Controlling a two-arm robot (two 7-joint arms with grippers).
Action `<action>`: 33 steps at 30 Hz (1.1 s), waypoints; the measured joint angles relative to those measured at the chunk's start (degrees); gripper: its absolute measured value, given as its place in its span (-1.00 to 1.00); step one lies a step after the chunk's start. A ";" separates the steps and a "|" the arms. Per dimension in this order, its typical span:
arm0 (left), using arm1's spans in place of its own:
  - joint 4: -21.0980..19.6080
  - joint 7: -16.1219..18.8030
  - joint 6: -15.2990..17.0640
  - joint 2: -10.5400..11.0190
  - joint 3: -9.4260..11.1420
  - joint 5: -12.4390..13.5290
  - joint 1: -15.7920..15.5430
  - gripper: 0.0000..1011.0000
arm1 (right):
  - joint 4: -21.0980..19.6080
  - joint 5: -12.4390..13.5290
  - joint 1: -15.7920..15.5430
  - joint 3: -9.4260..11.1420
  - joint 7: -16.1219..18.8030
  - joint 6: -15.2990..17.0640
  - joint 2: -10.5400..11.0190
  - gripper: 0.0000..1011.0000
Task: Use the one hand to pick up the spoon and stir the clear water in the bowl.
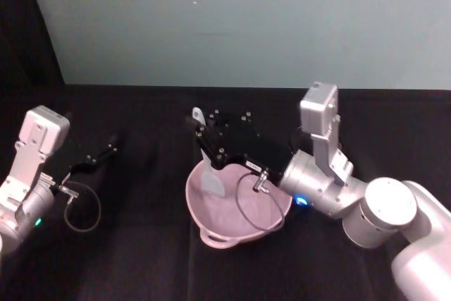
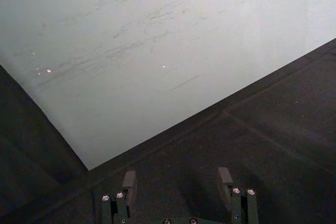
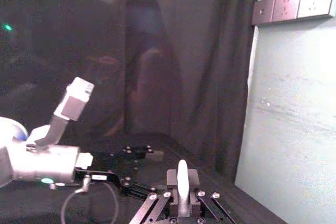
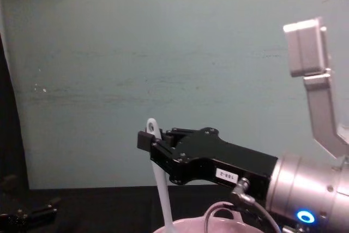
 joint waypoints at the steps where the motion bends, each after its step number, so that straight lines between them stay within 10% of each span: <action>1: 0.00 0.00 0.00 0.00 0.00 0.00 0.00 0.99 | 0.26 -0.31 0.35 -0.12 -0.22 0.20 -0.10 -0.76; 13: 0.00 0.00 0.00 0.00 0.00 0.00 0.00 0.99 | 1.74 -2.97 2.52 1.00 -3.74 2.23 0.78 -0.76; 33: 0.00 0.00 0.00 0.00 0.00 0.00 0.00 0.99 | -7.49 -1.94 -5.13 4.85 -5.21 3.06 5.87 -0.76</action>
